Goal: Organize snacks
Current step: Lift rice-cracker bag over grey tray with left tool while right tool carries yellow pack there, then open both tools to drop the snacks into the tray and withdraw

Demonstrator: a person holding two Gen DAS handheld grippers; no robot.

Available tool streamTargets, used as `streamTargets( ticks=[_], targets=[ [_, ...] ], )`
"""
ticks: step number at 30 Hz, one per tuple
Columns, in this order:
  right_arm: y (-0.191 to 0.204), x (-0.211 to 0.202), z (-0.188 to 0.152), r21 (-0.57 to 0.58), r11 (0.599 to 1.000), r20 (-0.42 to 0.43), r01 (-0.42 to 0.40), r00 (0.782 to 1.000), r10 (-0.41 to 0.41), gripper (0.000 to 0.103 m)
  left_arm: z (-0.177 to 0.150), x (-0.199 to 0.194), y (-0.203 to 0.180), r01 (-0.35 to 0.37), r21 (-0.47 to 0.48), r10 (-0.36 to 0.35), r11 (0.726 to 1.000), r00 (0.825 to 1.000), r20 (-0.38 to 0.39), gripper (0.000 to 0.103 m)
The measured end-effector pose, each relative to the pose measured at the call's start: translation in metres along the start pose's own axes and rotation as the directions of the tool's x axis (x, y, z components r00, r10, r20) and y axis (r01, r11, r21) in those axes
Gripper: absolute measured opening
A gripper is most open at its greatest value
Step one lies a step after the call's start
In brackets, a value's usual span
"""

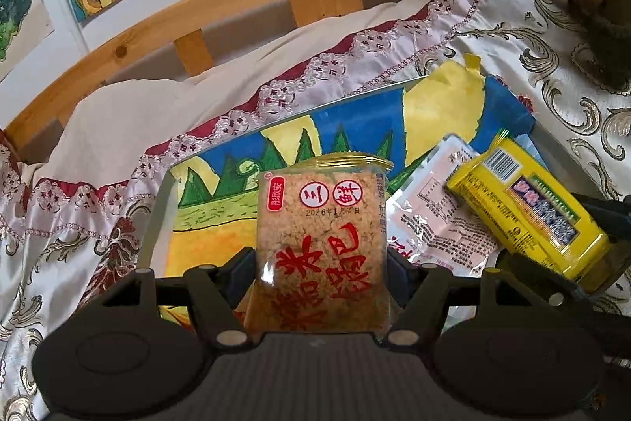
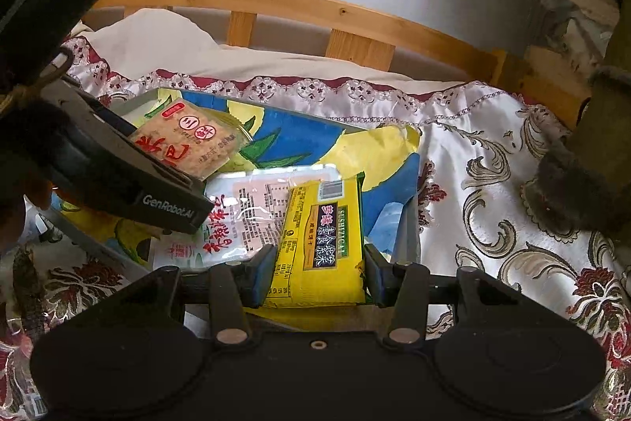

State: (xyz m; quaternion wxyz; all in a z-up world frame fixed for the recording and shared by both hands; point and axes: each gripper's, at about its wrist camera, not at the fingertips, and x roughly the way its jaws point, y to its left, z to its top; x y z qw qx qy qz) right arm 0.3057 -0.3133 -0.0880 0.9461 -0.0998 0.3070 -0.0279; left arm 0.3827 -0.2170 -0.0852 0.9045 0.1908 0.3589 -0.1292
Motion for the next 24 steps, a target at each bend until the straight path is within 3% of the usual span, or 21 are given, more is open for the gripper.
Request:
streamTargets(
  ticks=[5,12,19,24],
  targets=[
    [0.002,-0.001,-0.001,-0.025,1.0,0.004,0.001,1.0,-0.001,0.051,0.004,-0.001,0.002,-0.007,-0.018,0.007,1.0,1.0,-0.019,0.077],
    [0.002,-0.012,0.001,-0.04,0.999,0.032,0.004,0.999,-0.002,0.066,0.008,-0.023,0.033,0.056,-0.224,-0.061,0.973,0.998,-0.014,0.083],
    [-0.001,-0.049,0.009,-0.002,1.0,0.12,0.027,0.992,-0.027,0.079,0.0,-0.076,0.062,0.087,-0.341,-0.055,0.936,0.993,0.104,0.094],
    [-0.001,-0.098,0.021,0.058,0.998,0.247,0.036,0.968,-0.05,0.088,-0.013,-0.123,0.079,0.091,-0.355,-0.018,0.93,0.979,0.205,0.1]
  ],
)
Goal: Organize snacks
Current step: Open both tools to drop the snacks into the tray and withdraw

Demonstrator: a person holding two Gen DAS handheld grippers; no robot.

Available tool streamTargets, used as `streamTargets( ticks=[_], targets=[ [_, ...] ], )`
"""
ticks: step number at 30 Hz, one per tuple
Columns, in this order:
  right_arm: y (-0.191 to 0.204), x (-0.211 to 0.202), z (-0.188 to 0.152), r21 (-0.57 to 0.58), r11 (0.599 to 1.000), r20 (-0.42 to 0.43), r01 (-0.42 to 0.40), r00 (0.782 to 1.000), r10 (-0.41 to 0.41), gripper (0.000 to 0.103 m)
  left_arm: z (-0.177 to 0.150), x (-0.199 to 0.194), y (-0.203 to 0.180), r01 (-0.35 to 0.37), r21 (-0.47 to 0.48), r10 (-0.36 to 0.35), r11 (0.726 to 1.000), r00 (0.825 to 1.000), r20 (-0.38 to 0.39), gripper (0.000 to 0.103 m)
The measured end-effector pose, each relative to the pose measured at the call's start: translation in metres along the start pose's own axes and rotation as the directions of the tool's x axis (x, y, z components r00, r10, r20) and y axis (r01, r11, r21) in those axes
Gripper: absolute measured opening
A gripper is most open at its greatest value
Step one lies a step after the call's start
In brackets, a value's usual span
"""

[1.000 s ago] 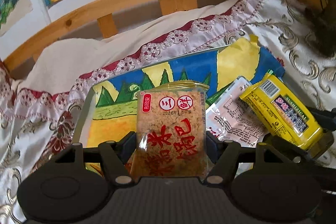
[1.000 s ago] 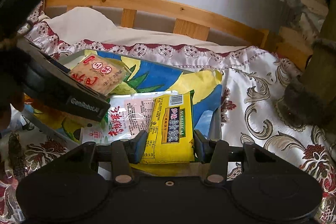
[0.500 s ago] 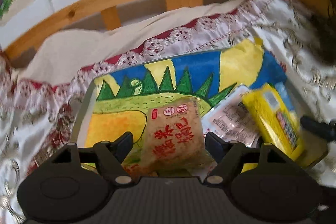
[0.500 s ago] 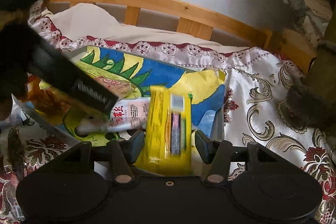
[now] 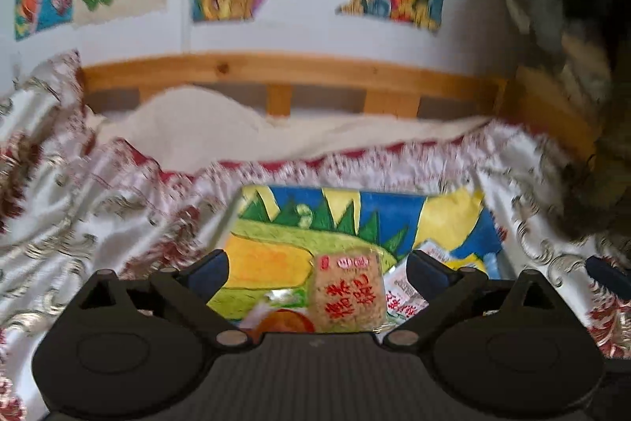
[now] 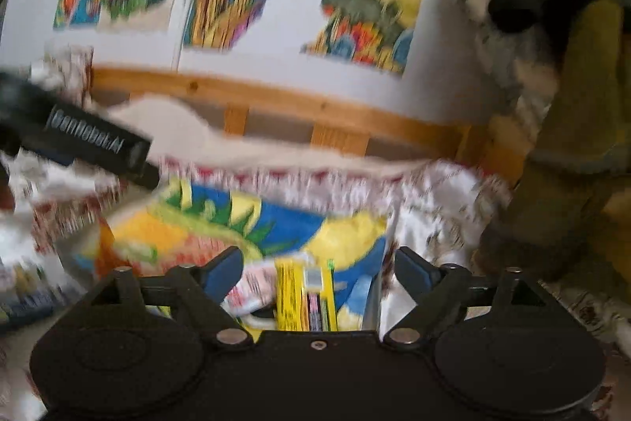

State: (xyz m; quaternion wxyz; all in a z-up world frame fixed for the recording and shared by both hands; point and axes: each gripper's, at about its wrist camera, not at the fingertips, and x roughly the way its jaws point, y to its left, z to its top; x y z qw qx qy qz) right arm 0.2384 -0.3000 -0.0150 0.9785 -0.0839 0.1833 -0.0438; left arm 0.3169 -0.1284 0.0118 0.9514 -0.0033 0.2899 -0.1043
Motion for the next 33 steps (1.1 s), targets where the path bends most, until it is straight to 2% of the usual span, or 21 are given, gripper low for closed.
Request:
streamTargets(
  ticks=[3,7,13,21,26,30,33],
  targets=[
    [0.0,-0.025,0.011,0.049,0.999,0.044,-0.008,0.999,0.006,0.098,-0.002,-0.032,0.011,-0.026,-0.018,0.027,0.999,0.997,0.066,0.102],
    [0.002,-0.059,0.015,0.114,0.992,0.073,-0.051,0.996,0.042,0.1,-0.01,-0.068,0.026,-0.041,-0.055,0.048,0.998,0.991,0.125,0.102],
    [0.018,-0.108,0.009,0.104,0.992,0.119,-0.066,0.992,0.053,0.102,-0.033,-0.12,0.039,-0.056,-0.026,0.06,0.998,0.979,0.193,0.102],
    [0.03,-0.164,-0.004,0.158,0.986,0.144,-0.046,0.989,0.024,0.102,-0.07,-0.168,0.054,-0.068,-0.045,0.076,0.997,0.976,0.202,0.102],
    [0.04,-0.187,-0.015,0.118,0.993,0.15,-0.029,0.989,0.011,0.102,-0.099,-0.189,0.06,-0.106,-0.063,0.118,0.992,0.963,0.243,0.103],
    [0.044,-0.2,-0.02,0.104,0.994,0.159,-0.018,0.987,0.001,0.102,-0.113,-0.196,0.063,-0.124,-0.087,0.141,0.988,0.965,0.223,0.103],
    [0.046,-0.203,-0.025,0.108,0.994,0.141,-0.024,0.99,0.008,0.102,-0.119,-0.199,0.063,-0.167,-0.079,0.18,0.983,0.964,0.198,0.103]
  ],
)
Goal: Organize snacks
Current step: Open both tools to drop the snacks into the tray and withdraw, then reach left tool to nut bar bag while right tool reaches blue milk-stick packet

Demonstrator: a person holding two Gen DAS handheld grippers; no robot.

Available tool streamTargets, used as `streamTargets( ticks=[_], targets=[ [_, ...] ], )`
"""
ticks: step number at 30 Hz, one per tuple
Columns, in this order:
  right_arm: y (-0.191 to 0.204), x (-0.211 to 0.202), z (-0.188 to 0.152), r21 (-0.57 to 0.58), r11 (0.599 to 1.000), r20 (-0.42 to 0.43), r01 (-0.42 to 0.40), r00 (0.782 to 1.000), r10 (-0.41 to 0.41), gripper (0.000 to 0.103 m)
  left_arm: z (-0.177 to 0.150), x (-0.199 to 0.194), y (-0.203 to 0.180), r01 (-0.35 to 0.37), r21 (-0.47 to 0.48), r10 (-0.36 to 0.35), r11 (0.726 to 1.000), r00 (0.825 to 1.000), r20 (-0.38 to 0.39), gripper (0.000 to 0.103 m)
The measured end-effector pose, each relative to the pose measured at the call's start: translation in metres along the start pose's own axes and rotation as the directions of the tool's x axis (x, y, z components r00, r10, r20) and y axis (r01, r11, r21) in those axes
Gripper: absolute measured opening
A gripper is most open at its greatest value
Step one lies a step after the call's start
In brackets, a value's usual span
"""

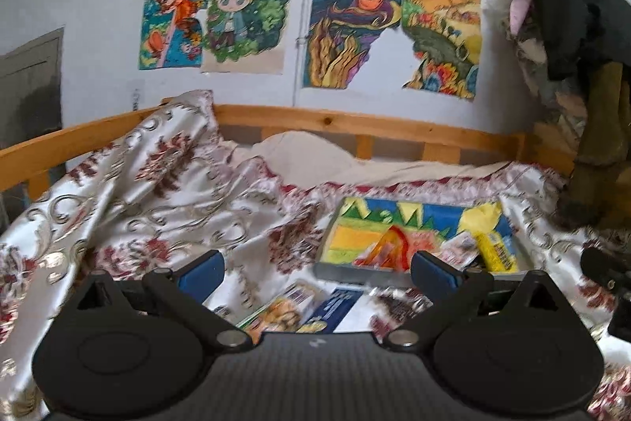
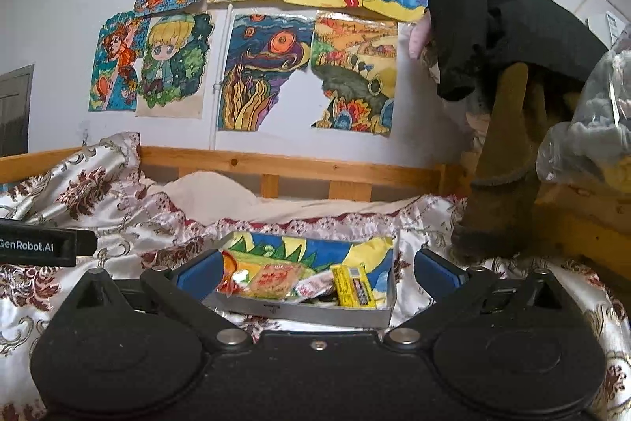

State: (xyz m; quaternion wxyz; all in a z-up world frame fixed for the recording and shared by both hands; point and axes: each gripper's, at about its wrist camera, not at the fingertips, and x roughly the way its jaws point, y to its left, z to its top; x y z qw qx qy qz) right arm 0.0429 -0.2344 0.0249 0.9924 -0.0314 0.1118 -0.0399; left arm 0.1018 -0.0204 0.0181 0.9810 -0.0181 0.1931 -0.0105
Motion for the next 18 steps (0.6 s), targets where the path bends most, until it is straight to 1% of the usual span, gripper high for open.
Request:
streamTargets(
  ticks=[3,5,7,10,13,18],
  targets=[
    [0.005,0.003,-0.007,-0.026,1.0,-0.04,-0.004,0.999,0.002,0.102,-0.004,-0.001,0.001,-0.039,0.034,0.04,0.999,0.998,-0.043,0.103],
    [0.009,0.005,-0.009,-0.043,0.999,-0.062,-0.018,0.998,0.016,0.102,-0.007,0.001,0.001,-0.07,0.058,0.074,0.996,0.994,-0.084,0.102],
    [0.013,0.008,-0.011,-0.055,0.998,-0.081,-0.037,0.996,0.033,0.102,-0.01,0.003,0.001,-0.102,0.094,0.113,0.99,0.986,-0.126,0.102],
    [0.019,0.012,-0.014,-0.072,0.995,-0.116,-0.064,0.992,0.056,0.102,-0.016,0.007,0.002,-0.13,0.127,0.152,0.983,0.972,-0.178,0.103],
    [0.024,0.017,-0.018,-0.085,0.992,-0.165,-0.095,0.983,0.08,0.102,-0.019,0.011,0.007,-0.134,0.121,0.159,0.984,0.961,-0.224,0.103],
    [0.031,0.02,-0.021,-0.111,0.987,-0.197,-0.115,0.976,0.091,0.102,-0.024,0.017,0.01,-0.145,0.113,0.172,0.983,0.943,-0.284,0.102]
  ],
)
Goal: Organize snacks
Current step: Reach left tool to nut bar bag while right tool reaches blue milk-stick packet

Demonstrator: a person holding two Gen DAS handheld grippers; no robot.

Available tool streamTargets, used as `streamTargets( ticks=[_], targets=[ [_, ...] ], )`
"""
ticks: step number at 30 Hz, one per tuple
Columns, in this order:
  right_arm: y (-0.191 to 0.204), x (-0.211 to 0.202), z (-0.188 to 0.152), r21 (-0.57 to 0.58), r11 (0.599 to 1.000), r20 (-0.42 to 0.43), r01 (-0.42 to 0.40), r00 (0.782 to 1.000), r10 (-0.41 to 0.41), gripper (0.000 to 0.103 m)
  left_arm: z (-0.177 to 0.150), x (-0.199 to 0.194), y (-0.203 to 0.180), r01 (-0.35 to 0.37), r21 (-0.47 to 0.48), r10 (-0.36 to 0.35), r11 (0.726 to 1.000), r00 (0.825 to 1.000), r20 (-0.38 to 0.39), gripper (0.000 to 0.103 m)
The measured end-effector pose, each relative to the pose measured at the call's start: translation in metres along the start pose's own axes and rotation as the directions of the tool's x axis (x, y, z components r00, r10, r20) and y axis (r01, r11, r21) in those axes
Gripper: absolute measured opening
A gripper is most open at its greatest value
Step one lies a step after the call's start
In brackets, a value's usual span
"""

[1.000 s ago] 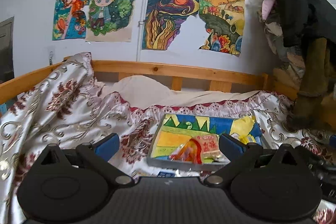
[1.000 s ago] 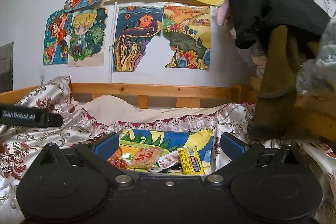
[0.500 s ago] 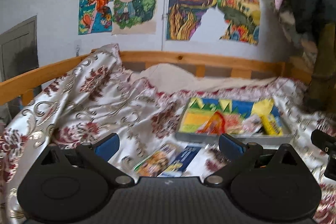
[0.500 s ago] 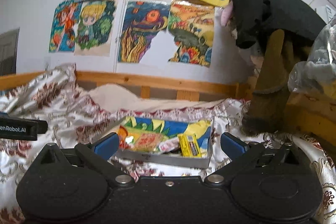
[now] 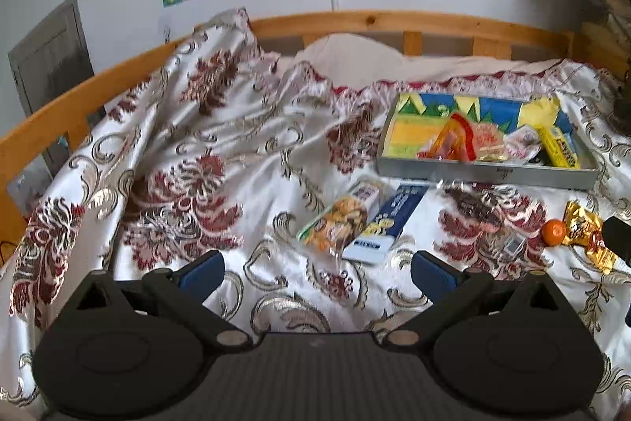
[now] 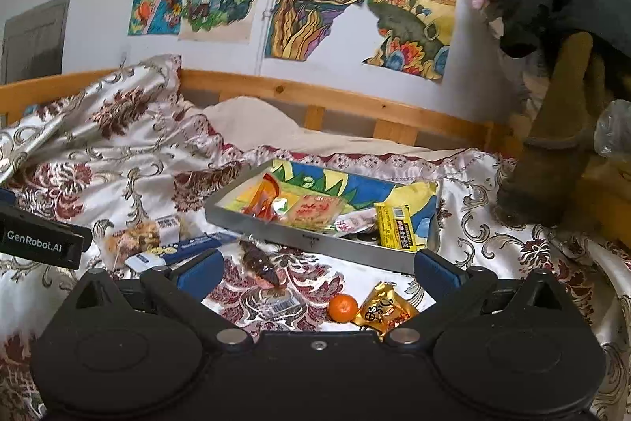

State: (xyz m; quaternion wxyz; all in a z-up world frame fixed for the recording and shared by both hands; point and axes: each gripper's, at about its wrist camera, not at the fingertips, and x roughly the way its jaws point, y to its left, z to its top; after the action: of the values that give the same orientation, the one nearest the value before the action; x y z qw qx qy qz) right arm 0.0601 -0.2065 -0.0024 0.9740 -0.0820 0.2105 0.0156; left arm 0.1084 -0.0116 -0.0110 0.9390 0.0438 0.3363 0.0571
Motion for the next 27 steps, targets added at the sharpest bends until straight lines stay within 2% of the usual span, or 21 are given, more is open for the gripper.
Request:
streamTargets(
  ticks=[7,12,15,19,27],
  targets=[
    [0.002,0.006,-0.001,-0.011,1.0,-0.035,-0.012,0.999,0.012,0.102,0.0,0.006,0.002,-0.013,0.009,0.013,1.0,0.999,-0.048,0.102],
    [0.007,0.014,-0.002,-0.026,0.999,-0.067,-0.025,0.998,0.023,0.102,0.006,0.019,0.007,-0.009,0.001,0.009,1.0,0.988,-0.155,0.102],
    [0.008,0.019,-0.003,-0.021,0.999,-0.084,-0.038,0.996,0.036,0.102,0.009,0.027,0.01,-0.004,0.019,0.008,1.0,0.982,-0.189,0.102],
    [0.01,0.026,-0.004,-0.008,0.998,-0.111,-0.054,0.992,0.053,0.102,0.015,0.036,0.008,-0.026,0.13,0.05,0.991,0.981,-0.186,0.103],
    [0.018,0.043,-0.008,-0.02,0.998,-0.15,-0.065,0.987,0.061,0.102,0.027,0.065,0.026,-0.014,0.13,0.038,0.991,0.983,-0.182,0.103]
  ],
)
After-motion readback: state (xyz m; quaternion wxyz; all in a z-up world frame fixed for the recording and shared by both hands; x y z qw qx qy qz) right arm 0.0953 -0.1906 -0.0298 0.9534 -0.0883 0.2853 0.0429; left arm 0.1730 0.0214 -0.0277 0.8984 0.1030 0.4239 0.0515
